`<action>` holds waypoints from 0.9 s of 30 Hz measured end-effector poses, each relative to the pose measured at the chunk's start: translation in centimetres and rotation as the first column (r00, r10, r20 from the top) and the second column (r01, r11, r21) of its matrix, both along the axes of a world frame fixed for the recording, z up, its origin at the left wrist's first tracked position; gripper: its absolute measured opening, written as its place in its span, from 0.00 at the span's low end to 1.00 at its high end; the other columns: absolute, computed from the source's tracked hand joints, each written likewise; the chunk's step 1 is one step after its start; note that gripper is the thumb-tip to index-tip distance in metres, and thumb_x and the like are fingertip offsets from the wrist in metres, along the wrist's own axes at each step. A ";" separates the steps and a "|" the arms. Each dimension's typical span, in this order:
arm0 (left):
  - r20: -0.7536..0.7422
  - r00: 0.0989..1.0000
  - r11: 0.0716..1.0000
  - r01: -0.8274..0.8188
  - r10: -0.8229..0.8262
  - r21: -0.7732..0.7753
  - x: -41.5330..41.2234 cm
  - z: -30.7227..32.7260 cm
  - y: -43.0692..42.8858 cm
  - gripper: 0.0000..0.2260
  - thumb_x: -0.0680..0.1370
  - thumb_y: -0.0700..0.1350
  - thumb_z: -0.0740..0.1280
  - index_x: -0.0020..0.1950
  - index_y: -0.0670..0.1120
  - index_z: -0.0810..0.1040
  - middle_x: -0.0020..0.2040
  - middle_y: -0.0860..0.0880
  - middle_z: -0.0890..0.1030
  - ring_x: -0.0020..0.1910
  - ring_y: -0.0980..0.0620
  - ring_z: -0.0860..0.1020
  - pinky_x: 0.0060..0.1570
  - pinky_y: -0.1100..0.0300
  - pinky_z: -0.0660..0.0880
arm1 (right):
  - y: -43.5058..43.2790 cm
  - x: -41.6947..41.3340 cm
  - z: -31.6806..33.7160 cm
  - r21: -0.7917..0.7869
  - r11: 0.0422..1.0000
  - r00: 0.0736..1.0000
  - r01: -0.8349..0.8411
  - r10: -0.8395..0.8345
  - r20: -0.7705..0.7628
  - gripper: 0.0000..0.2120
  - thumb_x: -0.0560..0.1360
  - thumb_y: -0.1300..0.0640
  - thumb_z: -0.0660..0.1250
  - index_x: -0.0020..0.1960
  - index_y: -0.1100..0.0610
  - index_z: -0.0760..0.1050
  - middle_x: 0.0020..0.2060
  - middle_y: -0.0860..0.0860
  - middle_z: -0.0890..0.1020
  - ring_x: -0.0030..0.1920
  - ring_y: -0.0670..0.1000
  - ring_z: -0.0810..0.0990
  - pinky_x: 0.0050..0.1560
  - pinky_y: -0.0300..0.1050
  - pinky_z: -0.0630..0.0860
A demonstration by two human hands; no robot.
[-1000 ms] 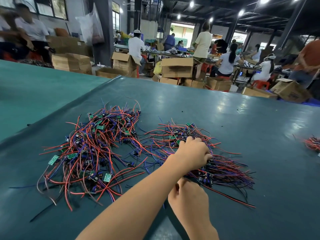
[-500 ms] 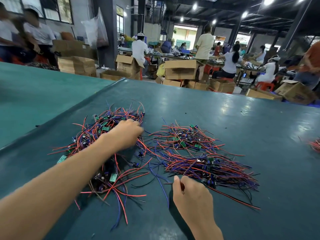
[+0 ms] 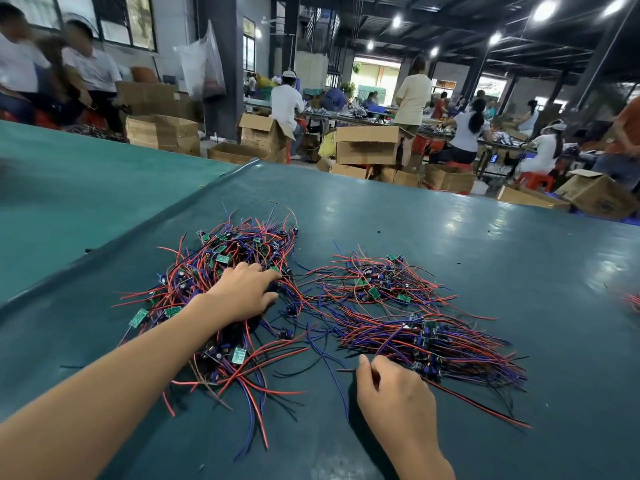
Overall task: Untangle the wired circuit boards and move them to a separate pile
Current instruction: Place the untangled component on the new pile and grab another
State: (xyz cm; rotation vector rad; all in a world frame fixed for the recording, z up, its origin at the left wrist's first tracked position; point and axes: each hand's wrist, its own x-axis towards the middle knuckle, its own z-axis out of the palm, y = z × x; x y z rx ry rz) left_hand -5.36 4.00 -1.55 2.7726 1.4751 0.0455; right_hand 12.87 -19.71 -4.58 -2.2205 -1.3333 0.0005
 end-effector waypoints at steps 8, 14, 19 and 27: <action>0.008 1.000 0.999 -0.029 0.030 -0.038 1.1 0.6 -0.1 0.16 0.81 0.55 0.67 0.63 0.47 0.73 0.62 0.42 0.69 0.65 0.39 0.66 0.63 0.43 0.71 | 0.1 0.2 -0.1 0.004 1.000 1.000 -0.004 0.004 -0.007 0.23 0.82 0.42 0.56 0.32 0.53 0.63 0.26 0.47 0.72 0.30 0.48 0.72 0.32 0.45 0.67; -0.216 0.970 0.949 0.169 -0.113 0.265 0.9 1.0 -1.0 0.14 0.82 0.52 0.64 0.62 0.45 0.77 0.65 0.43 0.69 0.65 0.42 0.68 0.61 0.47 0.73 | 0.2 0.2 -0.2 -0.011 1.000 1.000 -0.004 0.005 0.016 0.23 0.82 0.42 0.56 0.32 0.52 0.63 0.26 0.47 0.72 0.28 0.45 0.71 0.28 0.41 0.63; 0.063 0.975 0.903 0.173 -0.215 0.393 -0.1 3.2 -0.9 0.13 0.83 0.52 0.63 0.59 0.43 0.77 0.57 0.43 0.75 0.56 0.42 0.73 0.56 0.45 0.74 | 0.3 0.3 -0.5 -0.015 1.000 1.000 0.006 -0.006 0.011 0.23 0.82 0.41 0.56 0.32 0.51 0.62 0.26 0.46 0.72 0.29 0.47 0.71 0.30 0.44 0.65; 0.726 0.687 0.999 -0.018 -0.010 0.031 -0.5 6.9 -1.4 0.06 0.82 0.50 0.67 0.51 0.48 0.81 0.40 0.51 0.84 0.41 0.50 0.80 0.43 0.57 0.72 | 0.4 0.0 -0.7 -0.005 1.000 0.999 0.021 -0.021 0.032 0.23 0.81 0.42 0.58 0.31 0.50 0.61 0.27 0.46 0.73 0.32 0.50 0.72 0.33 0.46 0.68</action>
